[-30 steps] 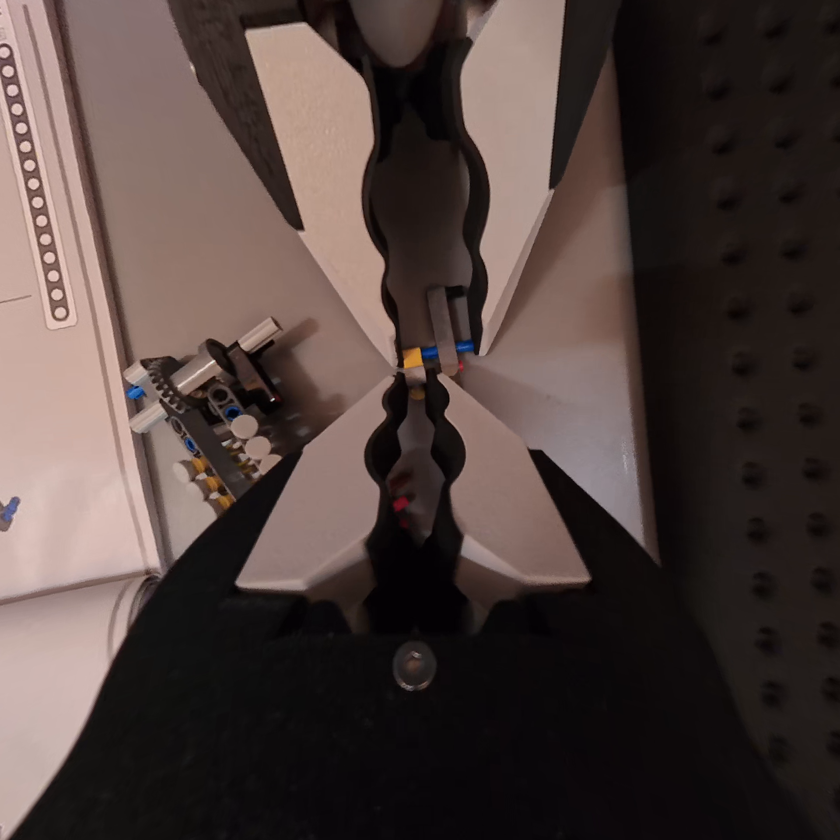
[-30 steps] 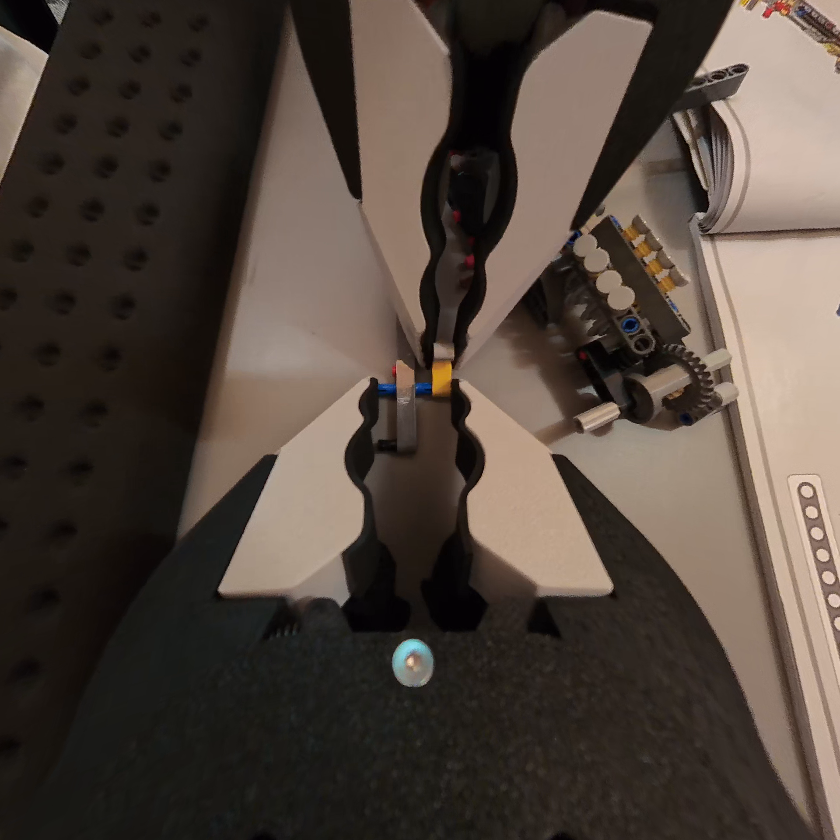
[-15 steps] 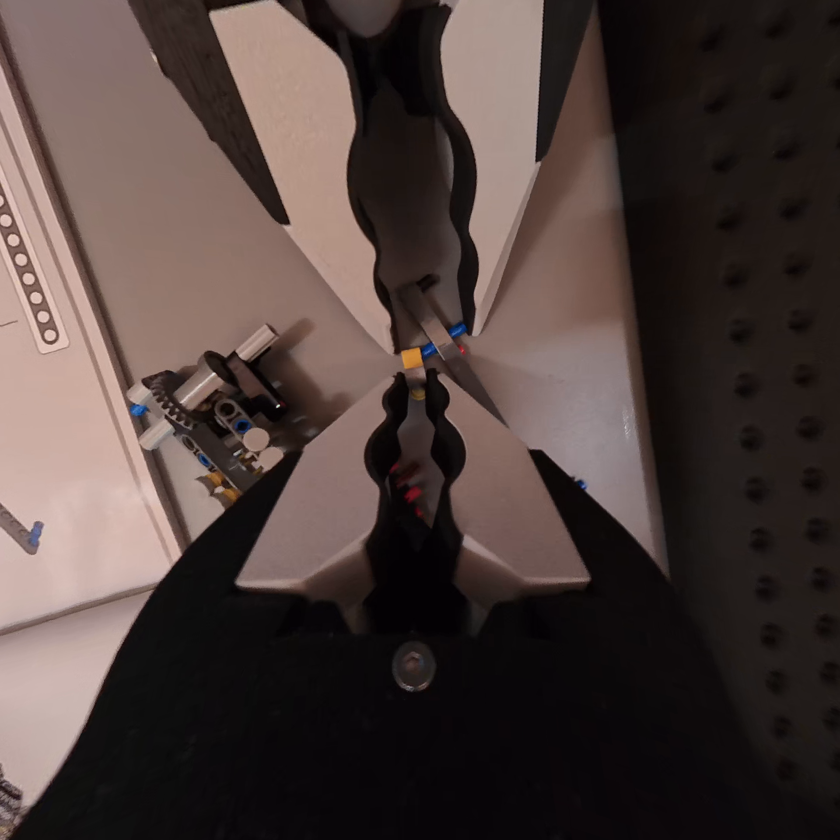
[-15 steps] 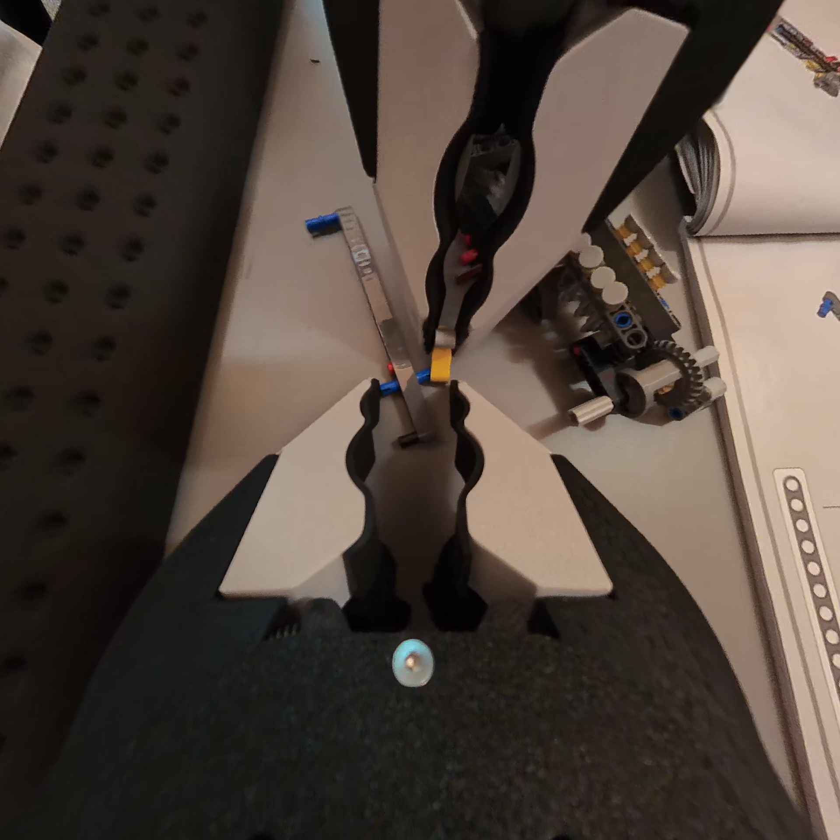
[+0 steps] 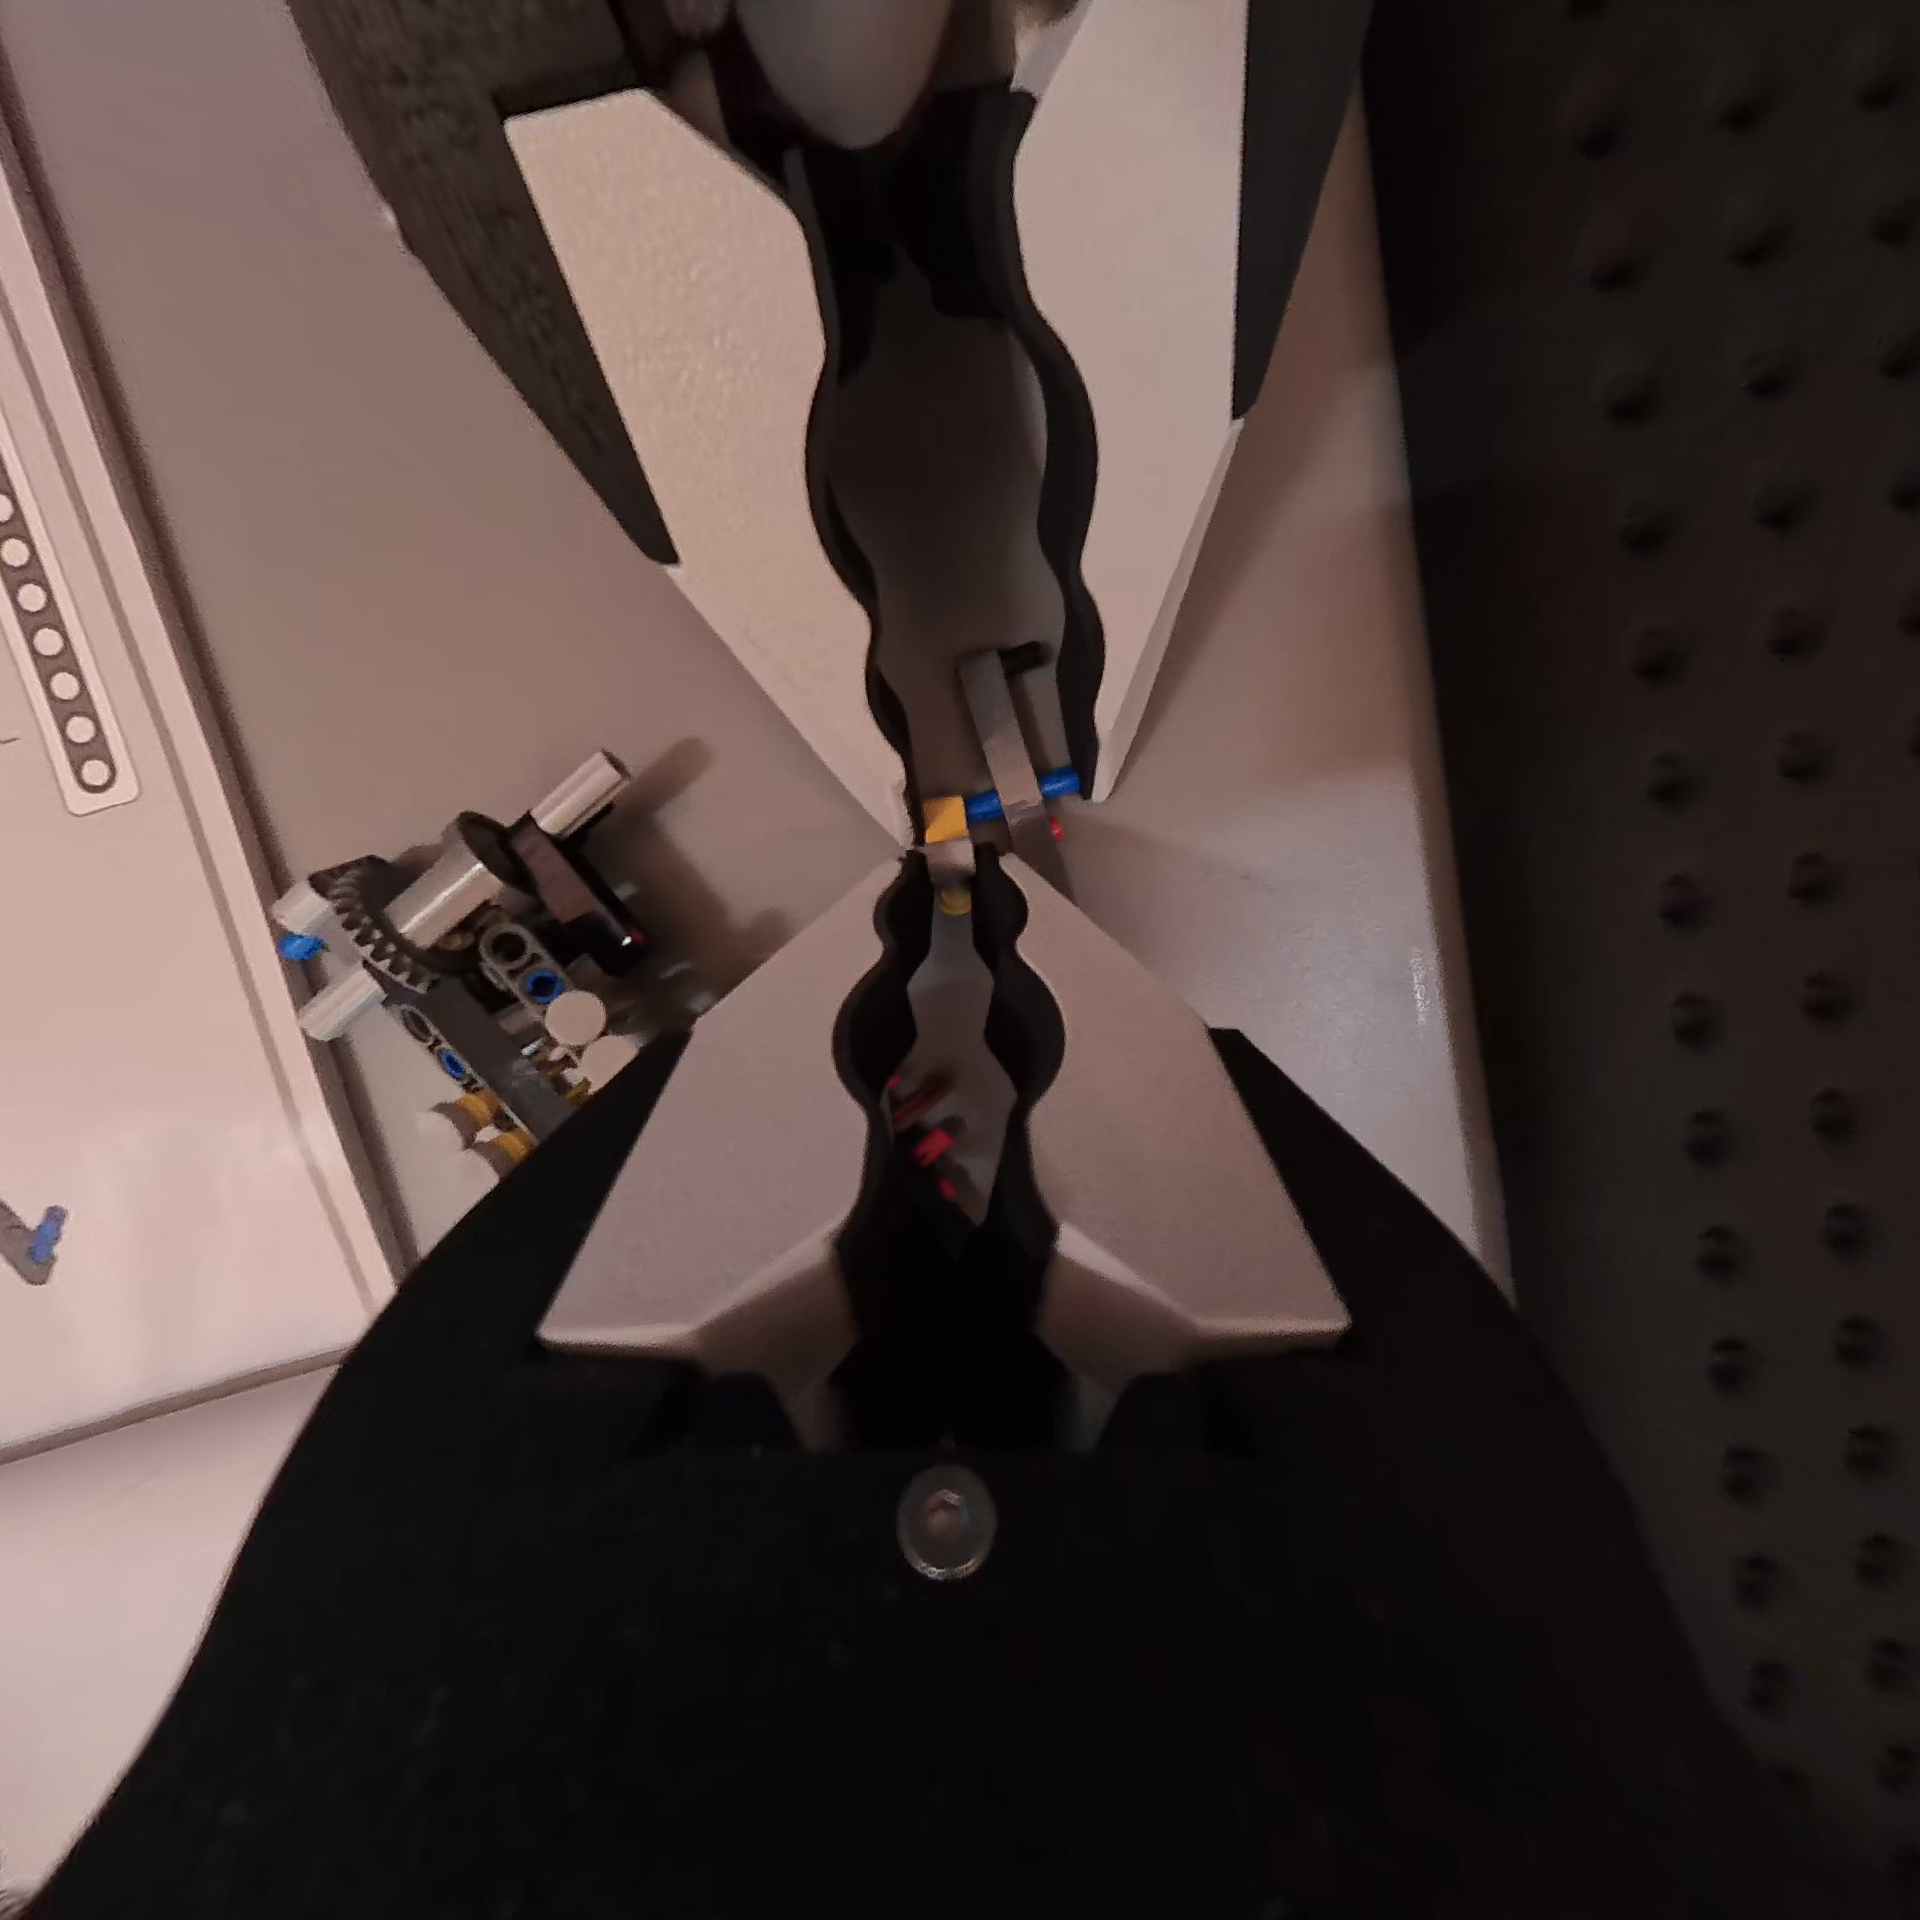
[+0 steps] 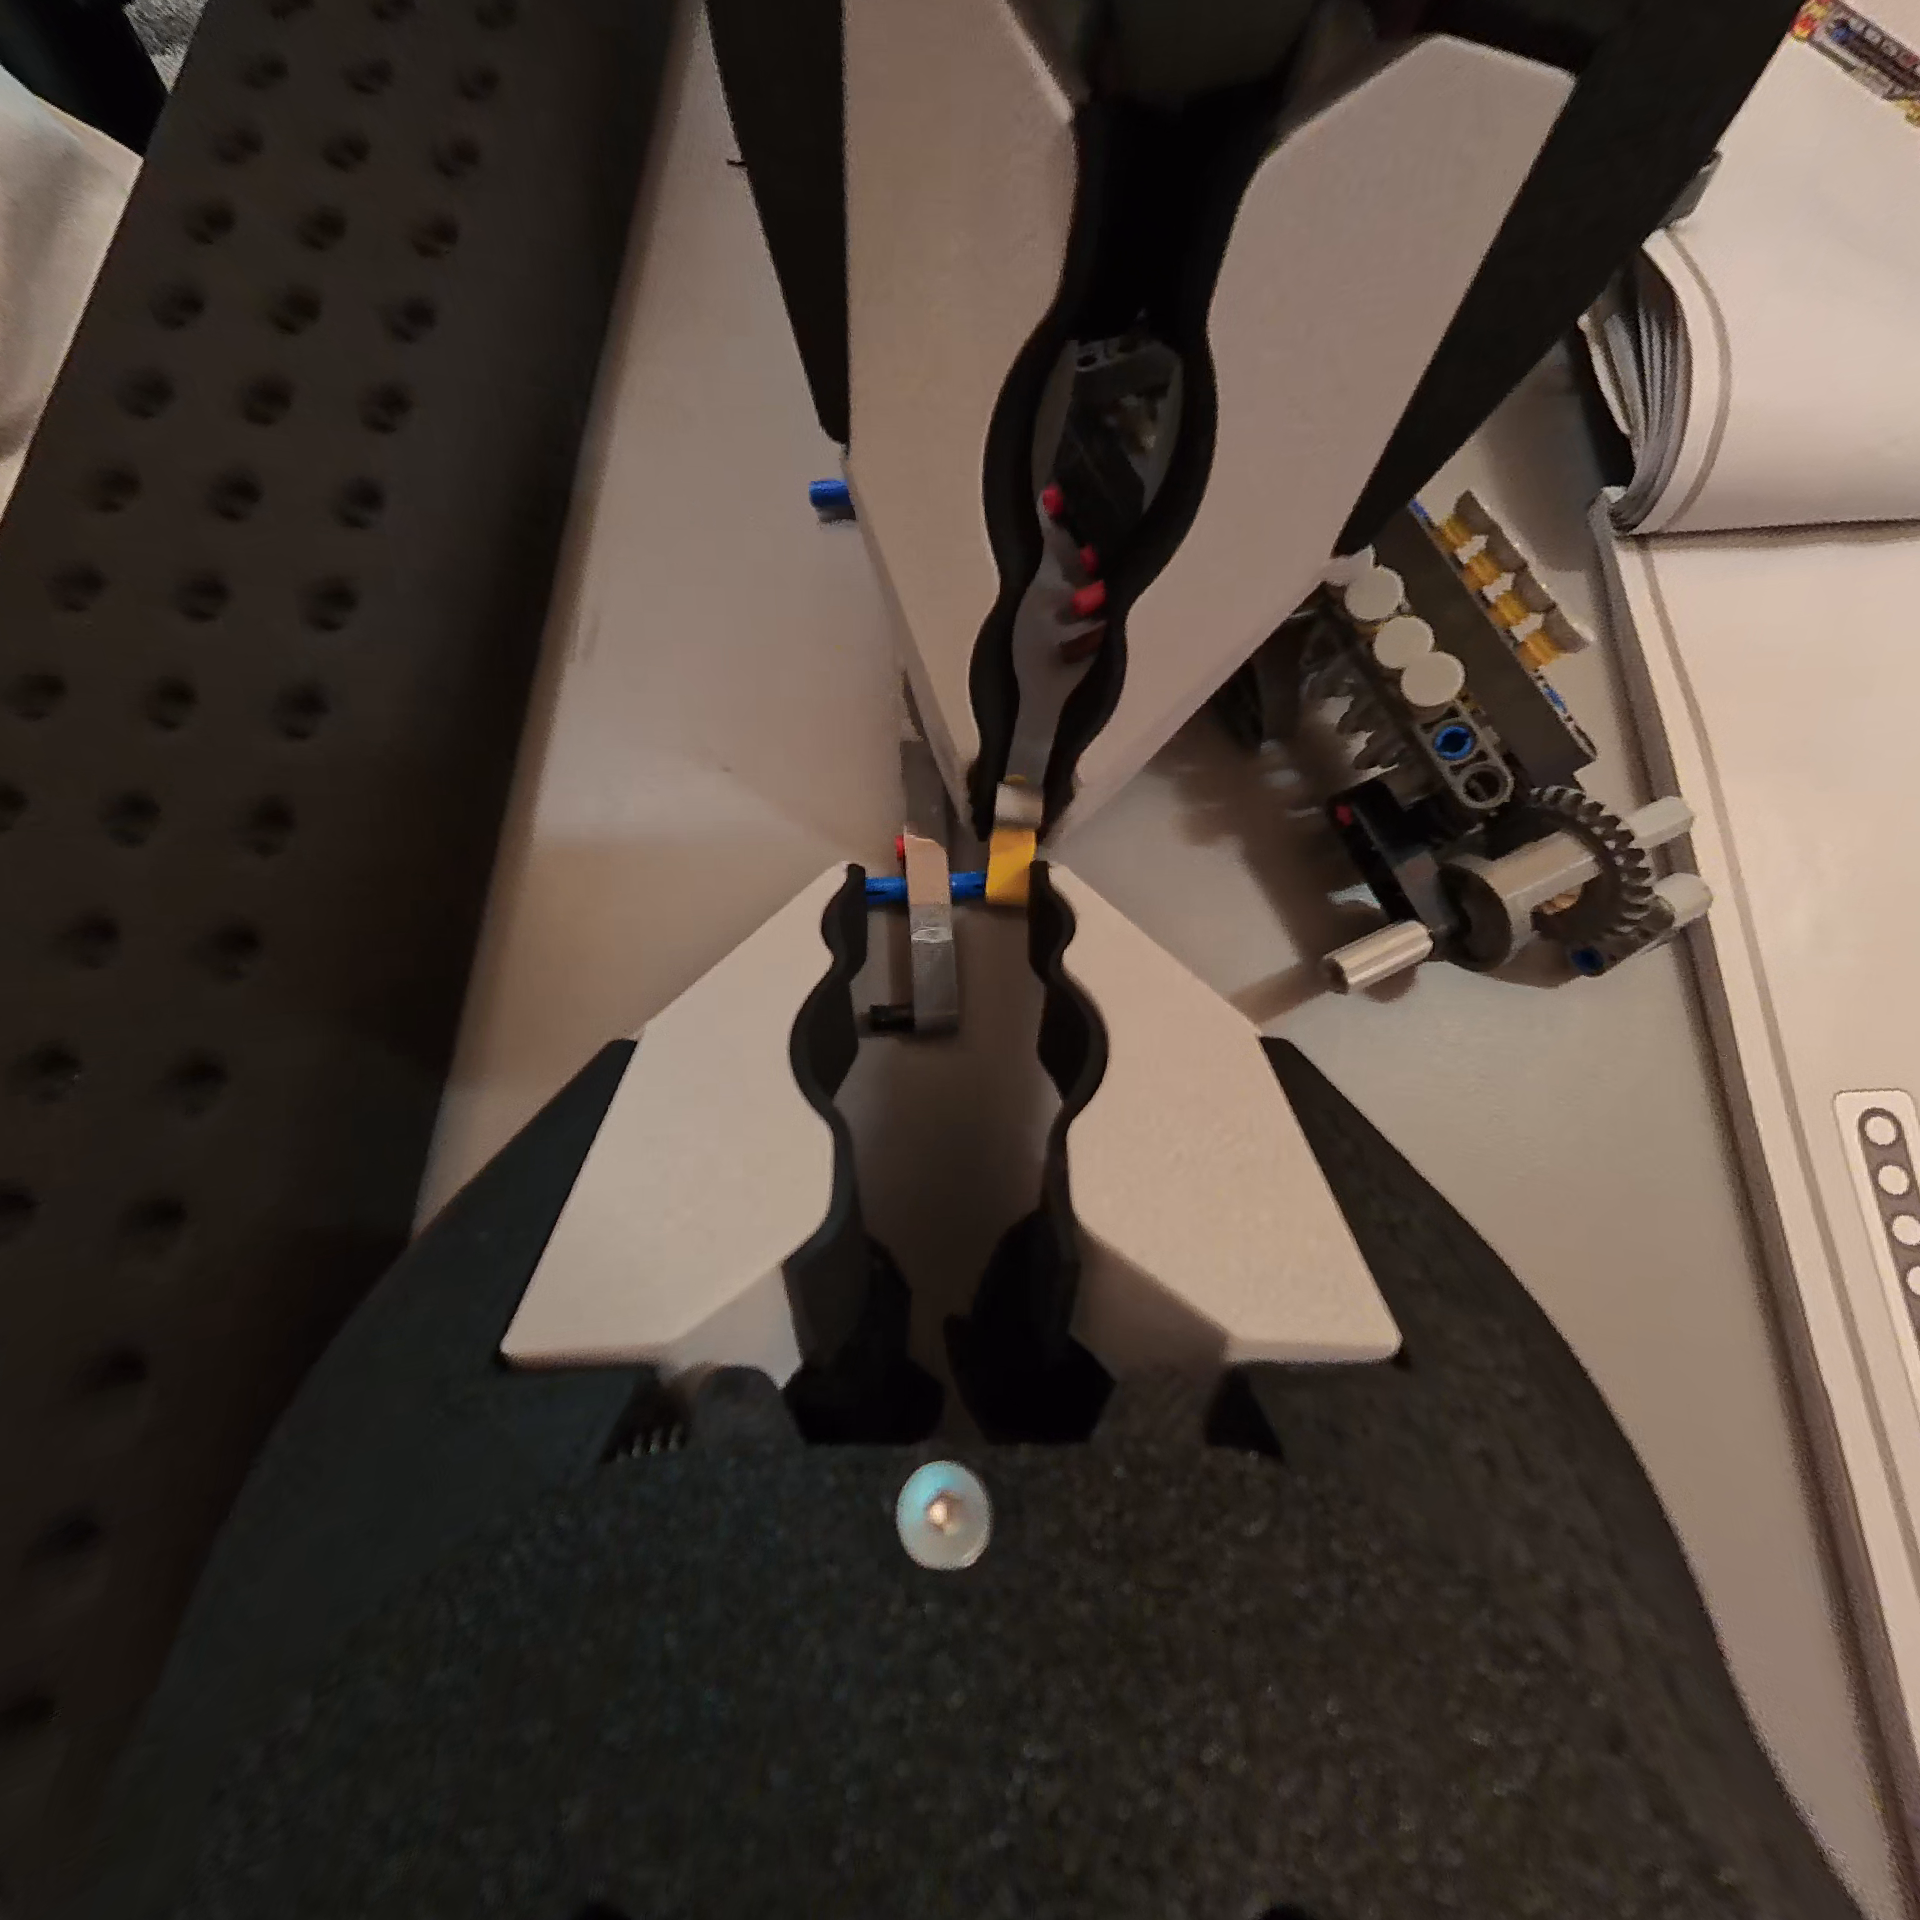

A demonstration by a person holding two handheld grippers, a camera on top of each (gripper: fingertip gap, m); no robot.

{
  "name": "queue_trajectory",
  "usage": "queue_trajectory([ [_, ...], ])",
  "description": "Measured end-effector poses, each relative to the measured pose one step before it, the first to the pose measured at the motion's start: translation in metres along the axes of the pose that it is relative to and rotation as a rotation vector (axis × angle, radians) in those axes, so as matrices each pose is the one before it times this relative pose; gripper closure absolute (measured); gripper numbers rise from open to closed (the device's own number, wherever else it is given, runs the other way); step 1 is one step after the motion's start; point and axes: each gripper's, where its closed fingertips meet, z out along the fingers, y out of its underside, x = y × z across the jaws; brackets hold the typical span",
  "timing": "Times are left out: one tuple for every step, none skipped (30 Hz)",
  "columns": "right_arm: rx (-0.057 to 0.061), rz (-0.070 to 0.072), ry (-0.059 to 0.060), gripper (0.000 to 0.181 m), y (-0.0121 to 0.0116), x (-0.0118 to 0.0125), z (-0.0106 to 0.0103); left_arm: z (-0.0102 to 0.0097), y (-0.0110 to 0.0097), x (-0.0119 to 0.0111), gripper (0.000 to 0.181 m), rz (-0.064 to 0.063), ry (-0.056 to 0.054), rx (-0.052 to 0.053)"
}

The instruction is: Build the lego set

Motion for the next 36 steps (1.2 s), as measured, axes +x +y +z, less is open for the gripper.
queue_trajectory([
  [-0.0002, 0.0054, -0.0037, 0.151, 0.00017, 0.00009, -0.00006, 0.00021, -0.00028, 0.0004, 0.175, -0.0184, 0.0115, 0.0041],
  [-0.0019, 0.0067, -0.0008, 0.152, -0.00003, 0.00005, 0.0, -0.0002, -0.00019, 0.00021, 0.175, -0.0315, 0.017, 0.0067],
  [-0.0013, 0.0038, -0.0012, 0.152, 0.00019, 0.00018, 0.00002, -0.00005, -0.00023, -0.00001, 0.174, -0.0404, 0.0193, 0.0084],
  [-0.001, 0.0055, -0.0009, 0.152, 0.00012, -0.00013, 0.00007, -0.00028, -0.00019, 0.00024, 0.174, -0.0384, 0.0155, 0.0085],
  [-0.0021, 0.0048, -0.0001, 0.152, 0.00011, 0.0001, 0.00002, -0.00005, 0.00001, 0.00003, 0.174, -0.0161, 0.0039, 0.0062],
  [-0.0027, 0.0001, -0.0001, 0.152, 0.00015, 0.00002, -0.0001, 0.00008, -0.00002, 0.00006, 0.174, -0.0093, -0.0034, 0.0021],
  [-0.0003, 0.0009, -0.0015, 0.152, -0.00002, 0.00001, 0.00003, 0.00004, -0.00027, 0.00005, 0.174, -0.0137, -0.0058, -0.0016],
  [0.0008, 0.0027, -0.0044, 0.152, 0.00024, -0.00017, -0.00006, 0.00025, -0.00022, 0.00045, 0.174, -0.0113, -0.0072, 0.0008],
  [0.0007, 0.0001, -0.005, 0.152, 0.00014, -0.00023, 0.00005, 0.00023, -0.00023, 0.0003, 0.174, -0.0258, -0.0042, 0.005],
  [0.0017, -0.0037, -0.0027, 0.152, 0.00008, 0.00007, 0.00006, 0.00003, -0.00021, 0.00027, 0.174, -0.0364, -0.0053, 0.0083],
  [0.0029, -0.0092, 0.0002, 0.152, -0.00013, 0.00016, -0.00004, 0.00015, -0.00007, 0.0002, 0.174, -0.018, -0.012, 0.011],
  [0.0022, -0.0064, 0.0017, 0.152, -0.00014, -0.00006, -0.00012, 0.00024, 0.0002, 0.00026, 0.174, -0.0076, -0.014, 0.0089],
  [0.0003, -0.0064, 0.0008, 0.151, -0.00002, -0.00017, 0.00004, 0.00028, -0.00011, 0.00026, 0.174, 0.001, -0.015, 0.004],
  [0.0001, -0.0129, 0.0018, 0.151, -0.00008, -0.00023, 0.00014, 0.00042, -0.00004, 0.00059, 0.174, 0.0106, -0.0182, 0.0],
  [0.0023, -0.0137, 0.0008, 0.15, -0.00037, -0.00049, 0.00011, 0.00072, -0.00003, 0.0013, 0.174, 0.0098, -0.0165, -0.0053],
  [-0.0002, 0.0, 0.0006, 0.151, -0.00033, -0.00028, -0.00006, 0.00023, -0.00094, 0.00048, 0.175, 0.0094, -0.0202, -0.0025],
  [-0.0013, 0.0016, -0.0001, 0.151, 0.00008, -0.00035, -0.00012, -0.00019, -0.00001, -0.00001, 0.175, 0.0027, -0.0164, -0.0066],
  [-0.0004, 0.002, -0.0011, 0.151, -0.00006, -0.0001, -0.00006, -0.00012, 0.00005, -0.0001, 0.175, 0.009, -0.0109, -0.004],
  [-0.0025, 0.01, 0.0011, 0.151, -0.00003, -0.00005, 0.00007, -0.00013, 0.00039, -0.0003, 0.175, 0.0226, -0.0071, -0.0031],
  [-0.0062, 0.0091, 0.0001, 0.151, -0.00014, 0.00002, 0.00001, -0.0001, 0.00038, -0.00039, 0.175, 0.0235, -0.0005, -0.0032],
  [-0.0029, 0.0012, 0.0002, 0.151, -0.00018, -0.00001, -0.00003, -0.0002, 0.00008, -0.0001, 0.175, 0.0183, 0.0071, -0.0056],
  [0.0014, -0.0013, 0.0011, 0.151, -0.00012, -0.00009, 0.00033, -0.00022, 0.00023, -0.00021, 0.175, 0.0167, 0.0115, -0.0059],
  [0.0044, -0.001, 0.0007, 0.151, -0.00012, -0.00008, -0.00005, 0.00034, 0.00015, -0.00036, 0.175, 0.0129, 0.015, -0.0055],
  [0.0041, -0.0007, 0.0009, 0.151, -0.00004, 0.00002, 0.00002, -0.00019, 0.00001, -0.00021, 0.175, 0.0101, 0.0157, -0.0052],
  [0.0013, -0.0027, 0.0023, 0.151, 0.00016, -0.00011, -0.00011, -0.0002, 0.00003, -0.00015, 0.175, 0.0112, 0.0137, -0.0035],
  [0.0001, -0.0025, 0.0027, 0.151, 0.00017, 0.0, -0.00017, -0.00011, 0.00001, 0.00001, 0.175, 0.0056, 0.0133, -0.0025],
  [-0.0009, 0.0005, 0.0031, 0.151, 0.00001, -0.00007, 0.00007, -0.00012, -0.00006, 0.00007, 0.175, 0.001, 0.0134, -0.0012],
  [0.0006, 0.0005, 0.0028, 0.151, 0.00013, 0.00003, -0.00017, -0.00009, 0.00002, -0.00007, 0.175, 0.0013, 0.0124, 0.0005],
  [0.0023, 0.0019, 0.0026, 0.151, -0.00002, 0.00019, 0.00014, 0.00004, -0.00006, 0.00022, 0.175, -0.0016, 0.0133, 0.0009],
  [0.0003, 0.0067, -0.0017, 0.151, 0.00017, -0.00002, -0.00008, -0.00002, -0.0002, 0.00002, 0.175, -0.0024, 0.0121, 0.0004],
  [0.0001, 0.0102, -0.005, 0.151, -0.0001, -0.00006, -0.0001, -0.00019, -0.00004, 0.00005, 0.175, -0.0033, 0.0089, -0.0002],
  [0.0015, 0.0079, -0.0036, 0.151, 0.00008, 0.00017, 0.00002, -0.00022, -0.00006, -0.0001, 0.175, -0.0017, 0.005, -0.0009],
  [-0.0012, 0.0027, 0.0021, 0.151, 0.00016, 0.00018, 0.00007, -0.00005, 0.00007, -0.00026, 0.175, 0.0117, -0.0054, -0.0026],
  [-0.0066, -0.0055, 0.0098, 0.151, 0.00012, 0.00029, 0.00017, 0.00009, 0.00029, -0.00033, 0.175, 0.031, -0.0178, -0.0049],
  [-0.0064, -0.0091, 0.0102, 0.151, 0.00016, -0.0001, 0.0001, 0.00019, 0.00042, -0.00022, 0.175, 0.0362, -0.0211, -0.0091],
  [-0.0033, -0.0034, 0.0046, 0.151, -0.00017, -0.00022, -0.00013, -0.00001, 0.00013, -0.00043, 0.175, 0.033, -0.0193, -0.0101],
])
